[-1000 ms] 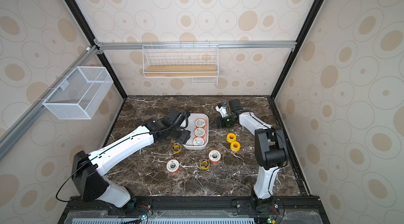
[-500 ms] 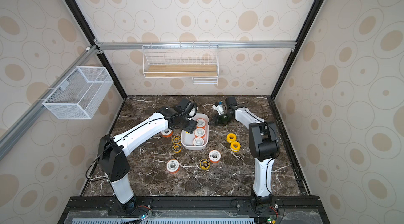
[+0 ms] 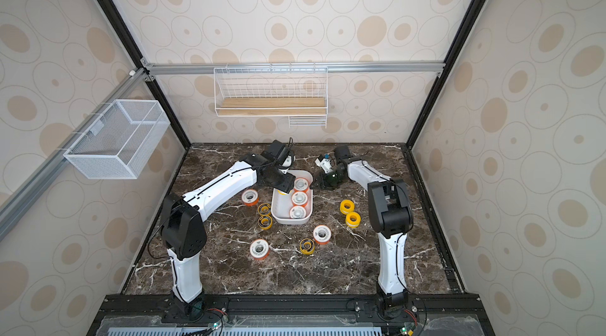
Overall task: Put the sealing tape into the storage box
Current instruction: Place the sealing tape in the storage box.
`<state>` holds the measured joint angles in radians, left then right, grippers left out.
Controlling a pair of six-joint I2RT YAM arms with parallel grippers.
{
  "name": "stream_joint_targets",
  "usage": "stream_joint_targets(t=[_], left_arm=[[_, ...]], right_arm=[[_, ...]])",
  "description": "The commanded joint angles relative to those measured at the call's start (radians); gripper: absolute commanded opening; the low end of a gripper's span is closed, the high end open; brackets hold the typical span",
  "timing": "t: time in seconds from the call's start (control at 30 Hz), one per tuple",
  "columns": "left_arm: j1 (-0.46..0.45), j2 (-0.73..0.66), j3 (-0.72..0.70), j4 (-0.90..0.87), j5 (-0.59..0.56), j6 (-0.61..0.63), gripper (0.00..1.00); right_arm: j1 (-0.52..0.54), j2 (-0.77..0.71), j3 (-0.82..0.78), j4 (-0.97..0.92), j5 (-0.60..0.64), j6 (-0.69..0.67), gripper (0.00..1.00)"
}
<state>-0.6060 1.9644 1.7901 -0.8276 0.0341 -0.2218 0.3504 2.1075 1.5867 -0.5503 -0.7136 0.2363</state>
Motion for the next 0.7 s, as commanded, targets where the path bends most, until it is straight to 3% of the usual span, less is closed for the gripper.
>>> stream_joint_targets(t=[0.0, 0.67], left_arm=[[0.018, 0.048, 0.080, -0.021, 0.001, 0.008, 0.65], [0.049, 0.215, 0.216, -0.036, -0.042, 0.050, 0.66]], right_arm=[[0.012, 0.013, 0.022, -0.025, -0.017, -0.002, 0.34], [0.026, -0.020, -0.038, -0.004, -0.015, 0.019, 0.22]])
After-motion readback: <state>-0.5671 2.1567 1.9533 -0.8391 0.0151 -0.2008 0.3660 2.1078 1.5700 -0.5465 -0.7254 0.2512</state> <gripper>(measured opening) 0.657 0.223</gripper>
